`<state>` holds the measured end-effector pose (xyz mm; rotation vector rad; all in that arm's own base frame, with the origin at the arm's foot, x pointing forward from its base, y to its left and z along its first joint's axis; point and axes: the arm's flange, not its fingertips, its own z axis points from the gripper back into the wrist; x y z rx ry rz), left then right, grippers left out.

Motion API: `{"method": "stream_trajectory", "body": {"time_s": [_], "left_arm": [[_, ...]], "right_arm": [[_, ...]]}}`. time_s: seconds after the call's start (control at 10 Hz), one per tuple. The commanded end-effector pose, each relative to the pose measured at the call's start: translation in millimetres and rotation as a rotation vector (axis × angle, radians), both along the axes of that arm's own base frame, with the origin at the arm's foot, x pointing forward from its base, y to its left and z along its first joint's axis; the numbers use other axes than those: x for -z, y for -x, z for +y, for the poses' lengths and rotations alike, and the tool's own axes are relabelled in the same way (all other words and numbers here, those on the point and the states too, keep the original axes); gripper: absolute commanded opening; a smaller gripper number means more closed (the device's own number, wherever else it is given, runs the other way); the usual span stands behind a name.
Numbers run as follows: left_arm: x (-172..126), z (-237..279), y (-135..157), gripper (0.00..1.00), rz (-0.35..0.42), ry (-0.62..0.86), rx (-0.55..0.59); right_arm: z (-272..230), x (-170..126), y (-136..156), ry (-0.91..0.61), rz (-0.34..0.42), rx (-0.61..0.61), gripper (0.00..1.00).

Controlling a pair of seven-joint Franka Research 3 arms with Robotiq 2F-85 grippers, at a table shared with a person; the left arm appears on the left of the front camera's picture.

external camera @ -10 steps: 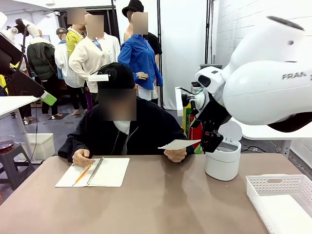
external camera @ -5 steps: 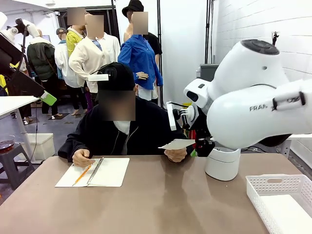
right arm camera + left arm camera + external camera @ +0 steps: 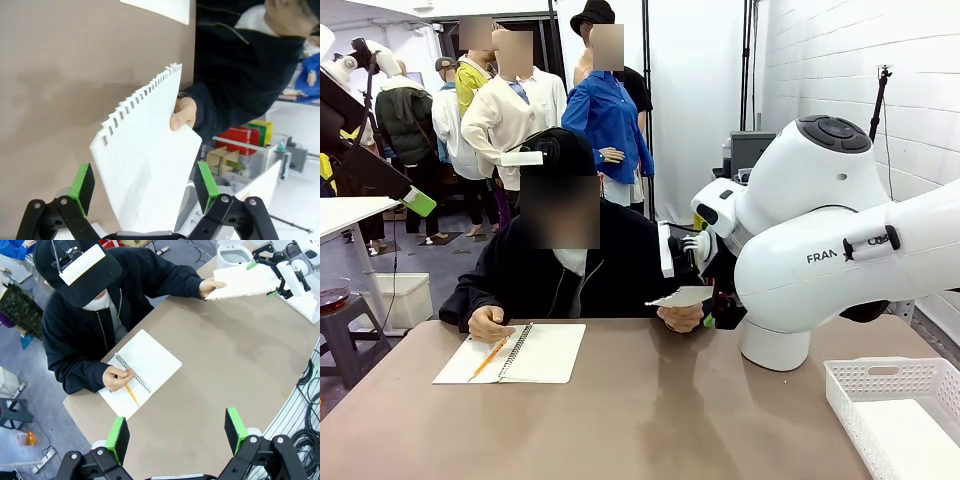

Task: Sort the paper based on its condition.
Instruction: If a person hands you a paper, place it in the Organizing basket , and if it's crumpled, put it in the Trash can.

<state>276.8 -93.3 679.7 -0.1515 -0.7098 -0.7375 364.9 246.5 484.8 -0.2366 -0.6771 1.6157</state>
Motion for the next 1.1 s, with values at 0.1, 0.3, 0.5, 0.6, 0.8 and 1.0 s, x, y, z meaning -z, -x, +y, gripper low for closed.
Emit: {"method": "stream_trajectory", "body": {"time_s": [0.1, 0.3, 0.5, 0.6, 0.8, 1.0], "left_arm": [[0.0, 0.3, -0.1, 1.00, -0.001, -0.001, 0.000], [0.0, 0.3, -0.1, 1.00, -0.001, -0.001, 0.000], [0.0, 0.3, -0.1, 1.00, -0.001, -0.001, 0.000], [0.0, 0.3, -0.1, 1.00, -0.001, -0.001, 0.000], [0.0, 0.3, -0.1, 1.00, -0.001, -0.001, 0.000], [0.0, 0.3, -0.1, 1.00, -0.001, -0.001, 0.000]], "right_arm": [[1.4, -0.7, 1.5, 0.028, -0.017, -0.046, 1.00], [1.4, -0.7, 1.5, 0.028, -0.017, -0.046, 1.00], [3.7, -0.3, 2.8, 0.012, -0.006, -0.020, 0.82], [4.2, -2.1, 0.9, 0.014, -0.020, -0.023, 0.63], [5.0, -4.1, 0.7, 0.025, -0.015, -0.037, 0.25], [6.4, -6.9, 0.3, 0.033, -0.009, -0.047, 0.00]]}}
